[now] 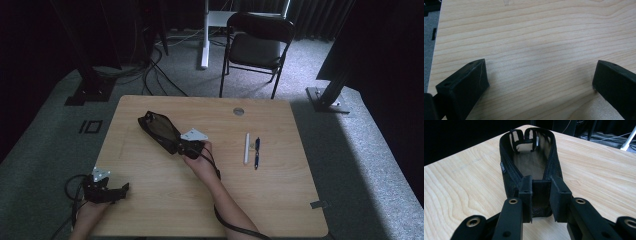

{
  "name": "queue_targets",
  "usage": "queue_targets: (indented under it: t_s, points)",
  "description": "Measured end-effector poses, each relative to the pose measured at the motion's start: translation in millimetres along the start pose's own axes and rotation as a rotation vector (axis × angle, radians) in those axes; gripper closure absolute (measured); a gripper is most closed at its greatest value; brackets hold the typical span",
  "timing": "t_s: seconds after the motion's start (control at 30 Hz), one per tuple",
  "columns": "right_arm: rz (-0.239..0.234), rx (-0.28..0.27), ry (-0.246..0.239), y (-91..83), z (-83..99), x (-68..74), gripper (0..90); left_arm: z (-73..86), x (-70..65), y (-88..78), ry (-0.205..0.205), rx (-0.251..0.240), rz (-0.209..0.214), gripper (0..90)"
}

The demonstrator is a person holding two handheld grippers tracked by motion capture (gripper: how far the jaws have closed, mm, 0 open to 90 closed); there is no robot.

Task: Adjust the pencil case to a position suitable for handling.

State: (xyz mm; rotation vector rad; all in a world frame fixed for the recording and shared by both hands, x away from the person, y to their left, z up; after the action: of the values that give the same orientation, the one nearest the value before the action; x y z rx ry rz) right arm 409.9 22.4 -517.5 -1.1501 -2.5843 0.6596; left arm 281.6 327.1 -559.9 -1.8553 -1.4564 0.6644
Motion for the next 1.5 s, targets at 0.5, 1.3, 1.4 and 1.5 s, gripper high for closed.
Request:
queue_targets:
  t_s: [0.5, 1.3, 1.4, 1.5]
  points:
    - [-0.008, 0.016, 0.002, -27.8, 15.5, -6.1, 73.2, 0.0, 0.0, 0.0, 0.0, 0.0, 0.0, 0.3]
    - [-0.045, 0.031, -0.038, -86.7, 48.9, -14.7, 73.2, 0.0, 0.0, 0.0, 0.0, 0.0, 0.0, 0.2]
    - [-0.046, 0.035, -0.042, -93.5, 53.7, -15.3, 73.2, 0.0, 0.0, 0.0, 0.0, 0.0, 0.0, 0.2]
    - [-0.046, 0.031, -0.041, -100.6, 57.8, -17.1, 73.3, 0.0, 0.0, 0.0, 0.0, 0.0, 0.0, 0.3]
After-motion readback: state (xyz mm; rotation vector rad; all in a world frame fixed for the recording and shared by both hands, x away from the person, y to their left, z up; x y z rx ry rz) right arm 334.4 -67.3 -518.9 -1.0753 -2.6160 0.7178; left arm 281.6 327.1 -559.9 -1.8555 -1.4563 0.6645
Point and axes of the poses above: each handheld gripper's, and its own axes: y roughly forward along the jaws, z roughly out of its underside, x roughly to its left, the point moved 1 cm from there along y, roughly forward along the jaws, and after that the axes turned 4 degrees about x, right-handed, at the moved point
